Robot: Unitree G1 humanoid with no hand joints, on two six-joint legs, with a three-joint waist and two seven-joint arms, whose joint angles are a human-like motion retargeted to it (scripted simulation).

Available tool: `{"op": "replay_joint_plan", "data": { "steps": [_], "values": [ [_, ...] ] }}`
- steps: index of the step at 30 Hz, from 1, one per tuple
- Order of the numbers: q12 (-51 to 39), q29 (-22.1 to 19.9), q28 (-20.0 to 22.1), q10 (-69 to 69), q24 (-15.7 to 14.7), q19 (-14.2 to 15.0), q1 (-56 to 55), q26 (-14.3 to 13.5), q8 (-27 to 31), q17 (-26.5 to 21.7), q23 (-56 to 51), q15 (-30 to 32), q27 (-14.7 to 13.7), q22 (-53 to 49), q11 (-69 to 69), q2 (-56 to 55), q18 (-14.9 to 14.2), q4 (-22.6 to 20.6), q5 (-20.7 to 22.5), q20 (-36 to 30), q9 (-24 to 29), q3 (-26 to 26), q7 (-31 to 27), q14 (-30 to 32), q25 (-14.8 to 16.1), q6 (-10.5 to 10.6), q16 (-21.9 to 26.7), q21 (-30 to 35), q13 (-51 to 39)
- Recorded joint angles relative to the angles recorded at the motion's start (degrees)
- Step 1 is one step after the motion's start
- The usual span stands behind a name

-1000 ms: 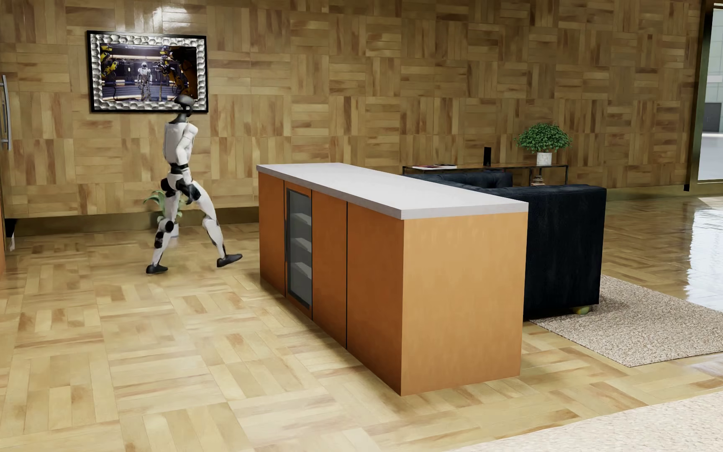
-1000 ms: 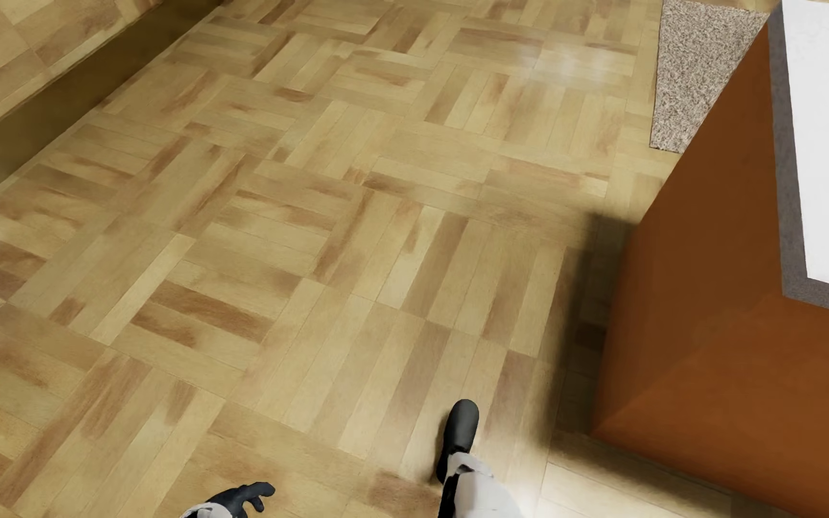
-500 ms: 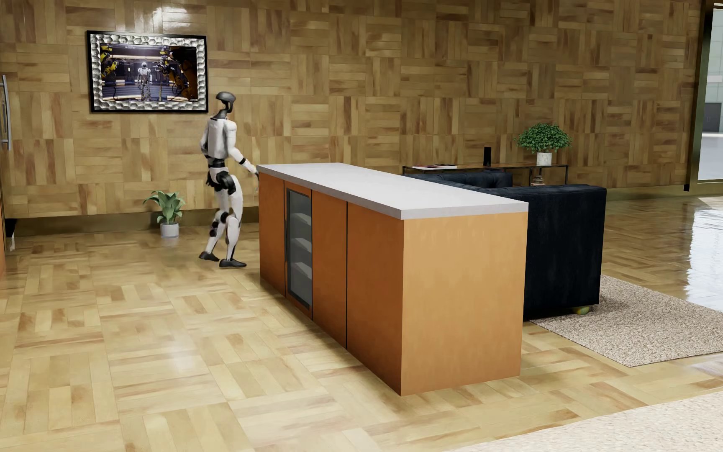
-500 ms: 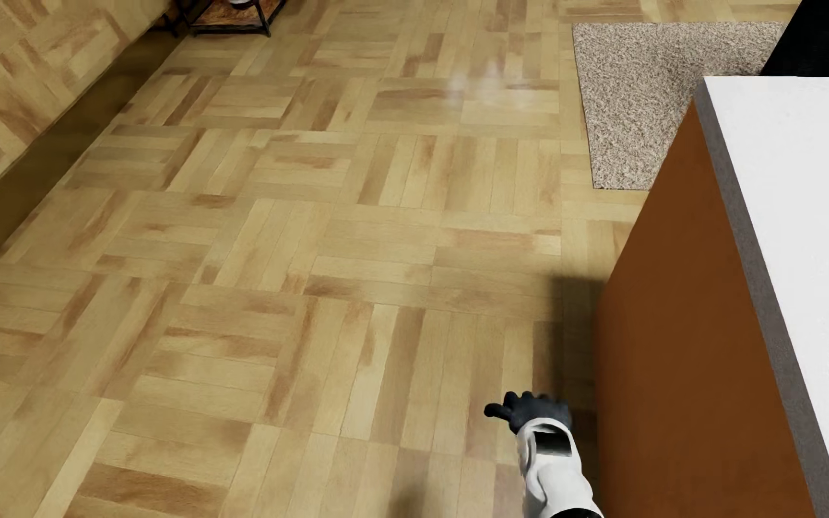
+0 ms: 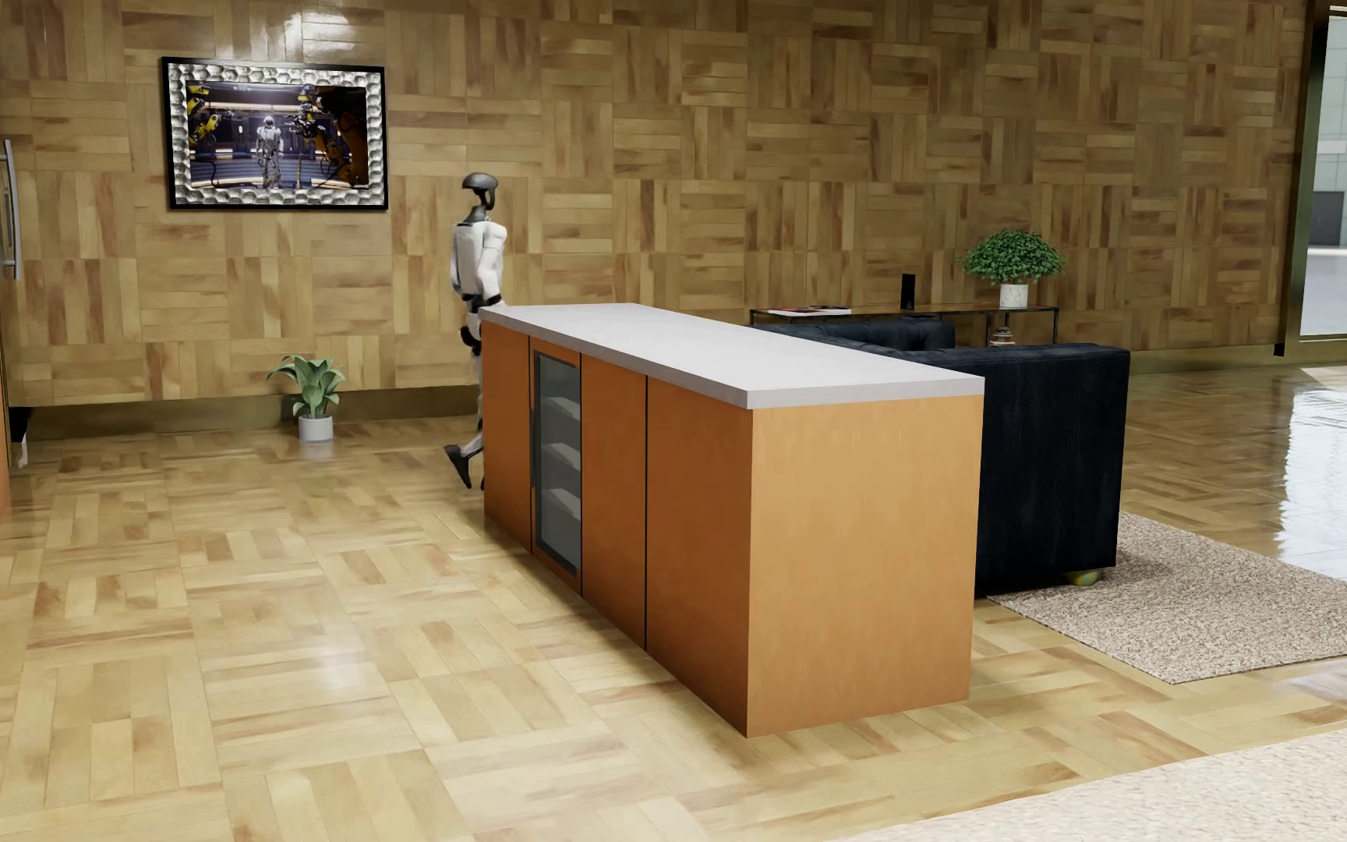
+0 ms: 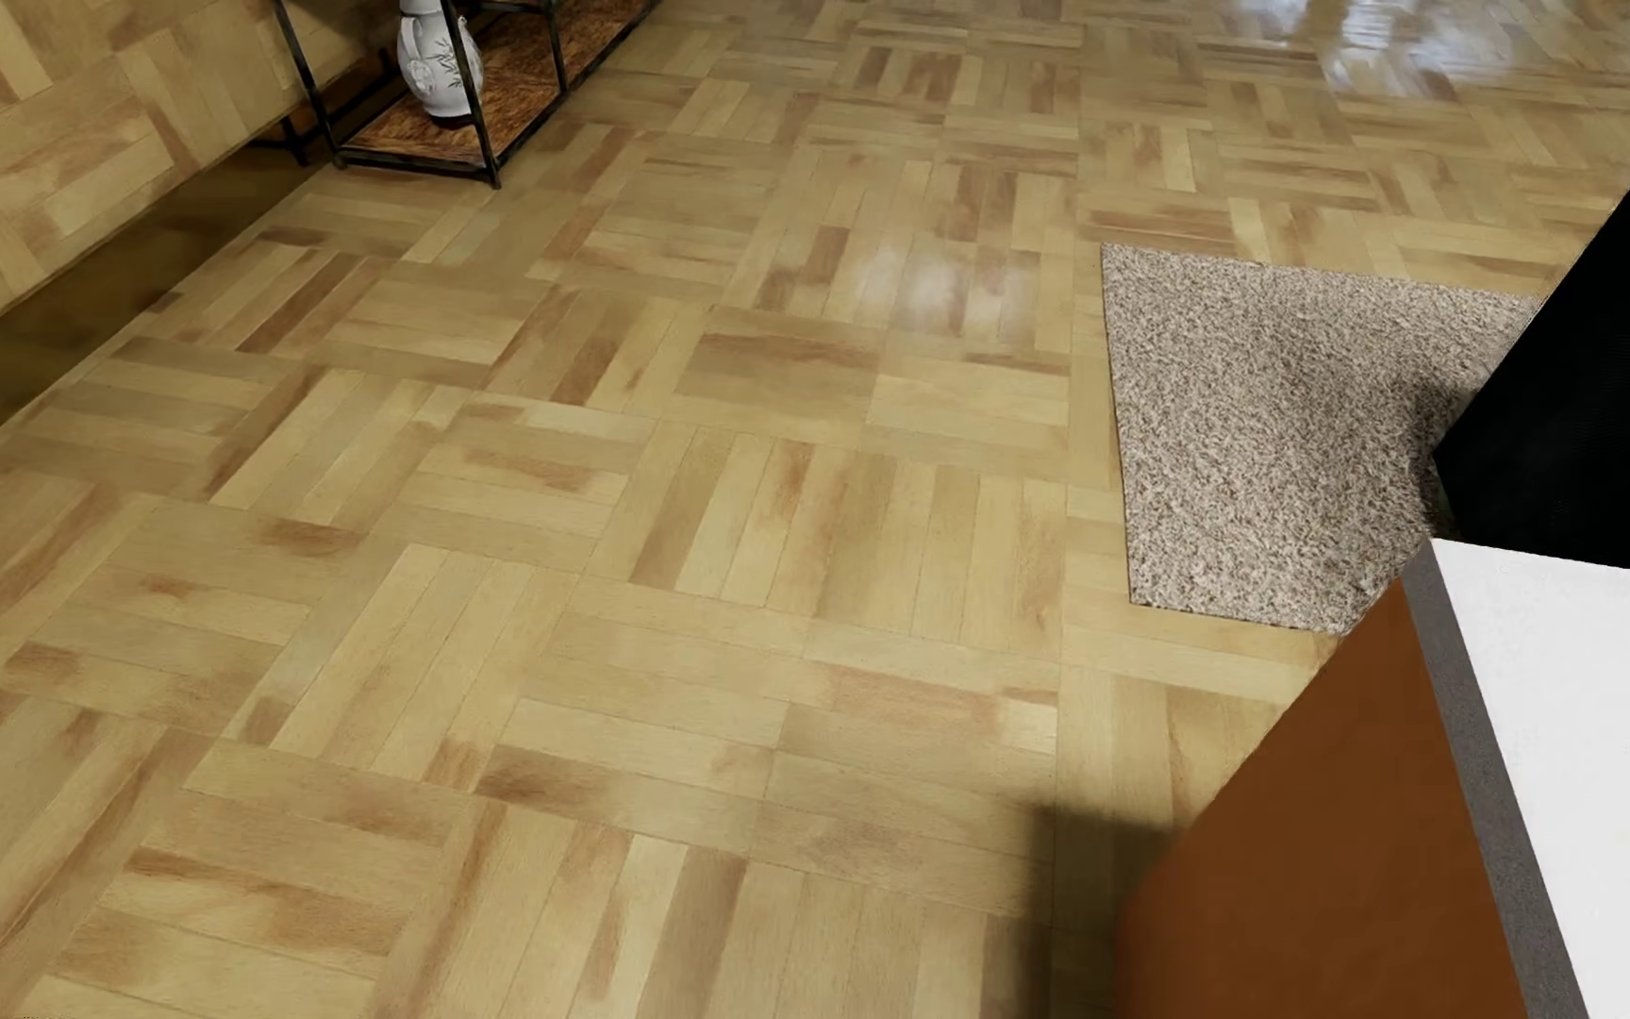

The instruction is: Go around the counter

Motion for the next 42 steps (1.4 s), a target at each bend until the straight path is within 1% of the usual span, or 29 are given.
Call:
{"op": "replay_joint_plan", "data": {
  "steps": [3,5,6,8,10,11,12,14,15,16,17,19,20,21,22,23,24,25,26,28,30,32,34,36,38,39,40,41,42],
  "values": [
    [-2.1,5.4,1.6,-0.2,-1.2,-5.0,2.6,-2.2,-5.2,0.8,1.7,-3.8,-7.4,0.0,8.2,-10.4,-4.7,-0.3,-17.4,0.6,0.9,-1.4,-6.6,-1.5,-8.7,-3.6,-0.3,5.8,12.6],
    [-2.5,10.1,2.3,0.2,-1.7,-6.9,2.9,-2.4,-9.1,4.4,0.5,-3.6,-10.8,-1.4,0.3,-15.0,-7.7,0.1,-24.7,1.0,2.0,-3.6,-12.6,-2.6,-9.8,-5.3,-0.4,3.6,17.3],
    [-2.5,12.0,2.4,-0.2,-2.0,-7.3,3.0,-2.8,-10.6,6.1,-0.5,-3.4,-11.7,-2.1,-7.5,-16.8,-9.2,0.6,-25.7,0.9,2.5,-4.5,-15.3,-2.9,-9.6,-5.8,-0.3,1.9,18.1],
    [-2.7,12.0,2.0,-2.1,-2.4,-4.9,3.6,-2.9,-10.9,8.6,-3.6,-0.9,-13.7,-2.4,-30.2,-18.3,-12.2,1.5,-23.9,0.5,3.4,-5.4,-19.6,-3.0,-9.6,-5.9,0.4,-0.6,17.9],
    [-2.7,8.5,1.3,-4.6,-1.9,-2.3,4.9,-1.9,-4.7,8.8,-7.8,1.5,-14.6,-0.8,-56.7,-17.3,-15.4,2.0,-20.5,-0.5,4.1,-5.5,-22.7,-3.4,-11.9,-5.3,1.5,-1.0,16.1],
    [-2.8,6.7,1.3,-5.6,-1.4,0.3,5.9,-0.9,-3.8,8.6,-11.1,-4.5,-14.4,0.8,-63.8,-17.8,-17.0,2.0,-20.9,-0.9,4.4,-5.2,-23.7,-3.7,-12.6,-5.0,2.1,-1.3,15.3],
    [-2.2,4.9,1.5,-5.8,-1.2,5.6,7.2,0.0,-6.8,8.1,-14.2,-9.1,-14.6,2.1,-63.7,-18.6,-18.9,2.4,-22.4,-0.6,4.8,-4.7,-23.8,-4.3,-12.7,-4.8,2.7,-1.7,14.1],
    [0.7,3.2,2.1,-6.0,-2.1,-4.5,10.7,2.0,-12.1,6.6,-18.8,-1.4,-13.7,3.8,-55.5,-19.3,-20.3,3.8,-24.4,2.1,5.5,-4.3,-22.9,-4.7,-10.9,-3.9,4.2,-3.3,9.4],
    [2.5,2.7,2.2,-5.1,-2.1,-4.7,12.4,3.7,-10.1,6.2,-20.3,5.4,-13.0,4.4,-51.6,-19.9,-20.3,5.2,-23.9,3.0,5.9,-4.5,-22.6,-3.7,-9.3,-3.0,4.8,-4.8,6.2],
    [4.6,0.8,2.1,-2.2,-1.7,-6.4,13.5,4.2,-9.0,6.2,-21.5,5.9,-12.0,4.8,-45.7,-20.7,-20.3,7.5,-23.2,3.4,6.2,-4.8,-22.4,-1.2,-6.6,-1.9,5.3,-6.5,2.7],
    [6.5,-2.0,2.4,3.0,-1.2,-6.6,13.2,4.3,-8.7,6.4,-21.4,1.6,-11.3,4.8,-40.4,-21.3,-21.3,11.2,-21.9,3.8,6.6,-4.9,-22.1,3.3,-3.8,-0.6,5.6,-8.2,-1.7],
    [9.6,-7.2,3.9,17.7,-0.7,-7.4,8.5,1.5,-9.3,6.5,-15.6,-3.8,-7.3,3.5,-37.9,-18.5,-4.7,18.3,-16.9,3.6,7.1,-4.7,-20.0,11.8,2.2,2.2,5.0,-12.5,-13.6],
    [10.3,-7.3,5.0,25.3,-0.6,-7.6,4.4,-0.3,-8.7,5.4,-9.8,-5.0,-3.8,1.7,-38.7,-17.0,-2.6,18.8,-14.3,3.0,7.4,-4.1,-21.0,10.3,2.7,3.6,3.9,-12.9,-20.6],
    [10.4,-4.5,6.4,31.5,-0.6,-7.7,-0.1,-2.0,-7.4,3.5,-4.7,-5.5,0.3,-0.3,-40.2,-15.5,-0.8,16.5,-12.0,2.3,7.6,-3.2,-22.8,7.7,-0.4,4.7,2.5,-10.7,-27.3],
    [10.3,0.0,8.0,34.4,-1.3,-7.9,-3.8,-3.4,-5.4,1.1,-0.9,-5.6,0.5,-2.9,-42.4,-14.1,-2.5,13.1,-9.7,2.0,7.6,-2.2,-23.4,6.3,-6.8,5.3,0.9,-4.9,-33.3],
    [10.1,3.0,8.8,32.9,-2.7,-8.0,-5.6,-4.5,-3.2,-1.3,0.7,-5.4,-4.2,-5.6,-44.7,-12.9,-4.6,11.0,-7.4,2.1,7.3,-1.5,-20.2,5.3,-13.8,5.8,-0.5,2.0,-38.8],
    [9.6,2.5,8.7,27.7,-3.3,-8.1,-5.9,-4.4,-0.7,-2.9,-0.2,-5.3,-10.6,-7.7,-46.9,-11.6,-6.2,9.6,-5.3,1.7,6.8,-1.1,-15.3,4.7,-19.1,6.1,-1.1,7.1,-43.6],
    [8.9,0.1,8.2,19.6,-2.8,-8.1,-5.1,-4.0,1.4,-2.9,-3.3,-5.4,-15.9,-9.1,-48.8,-10.2,-7.2,8.3,-3.5,0.5,6.2,-0.9,-10.0,4.1,-19.3,6.4,-0.6,7.7,-47.0],
    [8.0,-3.0,6.8,10.0,-2.0,-8.0,-4.3,-3.6,3.2,-2.1,-7.5,-5.9,-17.9,-9.9,-49.8,-9.0,-8.0,5.8,-2.0,-1.2,5.7,-0.8,-7.7,3.8,-17.0,6.7,0.8,6.2,-48.9],
    [4.8,-8.4,2.9,-2.8,-1.9,-7.9,-4.4,-2.4,5.9,0.1,-17.9,-7.4,-19.0,-10.5,-49.5,-7.4,-8.5,0.2,-0.1,-3.7,5.0,-1.2,-11.5,3.7,-6.0,6.9,4.2,2.3,-49.1],
    [2.0,-14.0,2.4,-2.8,-2.3,-7.7,-7.9,-1.9,6.9,-0.4,-28.3,-8.9,-20.1,-12.6,-47.5,-6.9,-7.7,-2.8,0.7,-4.5,4.8,-2.1,-18.5,4.4,3.7,6.9,7.1,1.6,-45.6],
    [-1.5,-16.0,3.7,1.9,-3.0,-7.5,-12.7,-1.8,7.2,-2.3,-36.9,-9.3,-20.4,-13.8,-46.1,-6.3,-6.3,-4.3,1.3,-4.2,4.9,-2.7,-23.7,5.9,12.0,6.9,8.7,-0.1,-38.7],
    [-1.7,-17.4,4.0,3.0,-4.0,-7.3,-16.6,-2.2,7.9,-3.0,-37.2,-9.8,-18.5,-18.8,-46.1,-4.7,-6.6,-5.2,2.3,-3.7,5.1,-2.8,-27.3,7.1,17.2,6.9,8.6,-1.8,-32.2],
    [-1.0,-15.7,4.0,-2.0,-4.4,-7.3,-18.2,-2.9,8.9,-3.8,-29.4,-10.4,-12.3,-22.9,-46.8,-2.6,-7.4,-5.9,3.8,-4.1,5.0,-2.5,-30.1,8.0,18.4,6.6,8.1,-3.3,-27.4],
    [-0.4,-11.4,3.5,-6.5,-5.1,-7.3,-17.7,-4.1,9.2,-4.3,-14.8,-10.7,-3.1,-24.0,-47.2,0.2,-8.6,-5.1,5.5,-4.7,4.7,-2.6,-28.1,9.3,16.2,6.2,7.7,-3.6,-23.7],
    [0.0,-6.9,2.8,-6.6,-4.6,-7.5,-16.8,-3.8,9.4,-5.0,-5.5,-11.9,1.7,-23.0,-45.9,1.2,-7.4,-4.6,6.5,-5.3,4.4,-2.6,-28.3,11.8,12.4,6.0,7.7,-1.7,-22.2],
    [0.0,0.0,2.2,-5.2,-3.7,-7.2,-15.8,-3.2,9.7,-6.0,2.4,-12.5,3.6,-21.3,-43.0,1.6,-2.1,-4.0,7.3,-6.1,4.2,-2.7,-28.3,12.7,5.8,5.9,7.4,2.2,-20.1],
    [-0.3,8.7,1.8,-1.7,-3.4,-6.9,-15.4,-3.0,10.1,-8.2,7.7,-12.4,1.3,-18.9,-37.3,0.6,-1.5,-3.2,7.6,-6.5,4.1,-2.8,-27.9,10.2,-4.6,5.4,6.5,10.5,-17.3],
    [-1.0,12.1,1.8,2.1,-3.2,-5.1,-14.9,-2.4,10.2,-9.7,8.7,-11.5,-3.0,-15.5,-29.3,-1.6,-1.7,-2.6,7.1,-6.4,4.2,-2.9,-27.0,7.4,-12.7,4.6,5.4,15.6,-14.1]
  ]
}}
